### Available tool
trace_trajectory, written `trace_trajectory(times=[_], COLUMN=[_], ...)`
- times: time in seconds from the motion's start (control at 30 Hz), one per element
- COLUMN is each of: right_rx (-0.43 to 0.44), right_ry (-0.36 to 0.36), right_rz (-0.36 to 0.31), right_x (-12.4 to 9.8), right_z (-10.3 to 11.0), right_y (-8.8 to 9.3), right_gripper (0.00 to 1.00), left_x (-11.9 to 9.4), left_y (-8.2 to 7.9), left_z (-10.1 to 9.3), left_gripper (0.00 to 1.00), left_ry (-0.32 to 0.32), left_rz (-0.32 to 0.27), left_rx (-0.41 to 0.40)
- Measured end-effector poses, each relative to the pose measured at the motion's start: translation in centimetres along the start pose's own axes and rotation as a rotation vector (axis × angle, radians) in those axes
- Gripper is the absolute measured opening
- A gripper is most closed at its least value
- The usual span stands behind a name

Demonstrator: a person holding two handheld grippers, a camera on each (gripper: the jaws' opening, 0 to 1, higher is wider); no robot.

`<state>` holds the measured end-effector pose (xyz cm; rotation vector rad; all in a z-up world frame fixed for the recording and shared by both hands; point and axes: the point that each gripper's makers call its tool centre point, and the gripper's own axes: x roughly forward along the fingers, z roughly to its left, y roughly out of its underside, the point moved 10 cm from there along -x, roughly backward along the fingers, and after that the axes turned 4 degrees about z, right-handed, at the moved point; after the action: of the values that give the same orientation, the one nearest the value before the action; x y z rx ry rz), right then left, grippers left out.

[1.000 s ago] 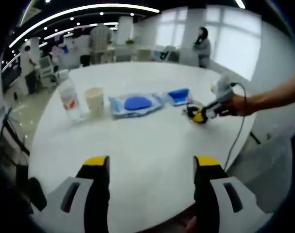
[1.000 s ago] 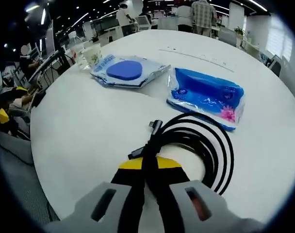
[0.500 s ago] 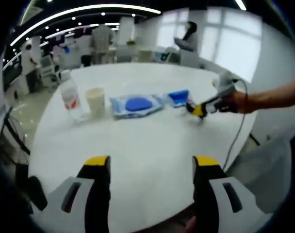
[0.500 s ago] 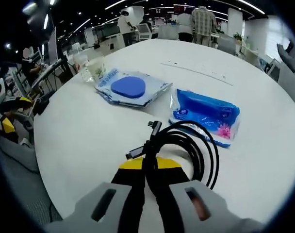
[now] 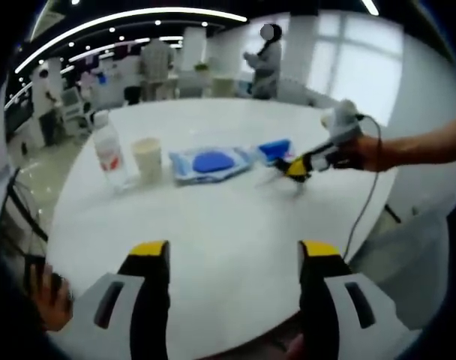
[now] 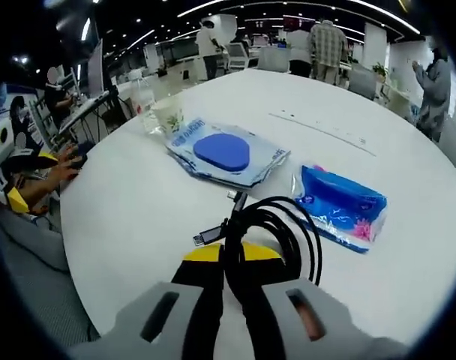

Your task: Arrange the tabletop items into an orderly group along one side of the table until the central work area is clear of visible clutter.

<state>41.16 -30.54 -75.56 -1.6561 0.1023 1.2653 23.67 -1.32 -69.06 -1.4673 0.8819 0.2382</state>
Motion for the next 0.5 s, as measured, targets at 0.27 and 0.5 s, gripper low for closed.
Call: trace_trajectory(times=[0.27, 0.5], right_rx=[-0.01, 0.004], right_ry=[-0.029, -0.042], right_rz=[0.019, 0.051], right_x=[1.9, 3.6], right_z=[1.3, 1.6], right_y=[-0.2, 0.2], right_gripper=[0.06, 0.06], left_x=[-0.6, -0.8], left_y=[0.0, -0.1], left_z=[0.1, 0.3], left_gripper=[0.66, 0.66], left_ry=[-0.005, -0.008], left_rz=[-0.001, -0.002], left_rx=[-0.002, -0.002])
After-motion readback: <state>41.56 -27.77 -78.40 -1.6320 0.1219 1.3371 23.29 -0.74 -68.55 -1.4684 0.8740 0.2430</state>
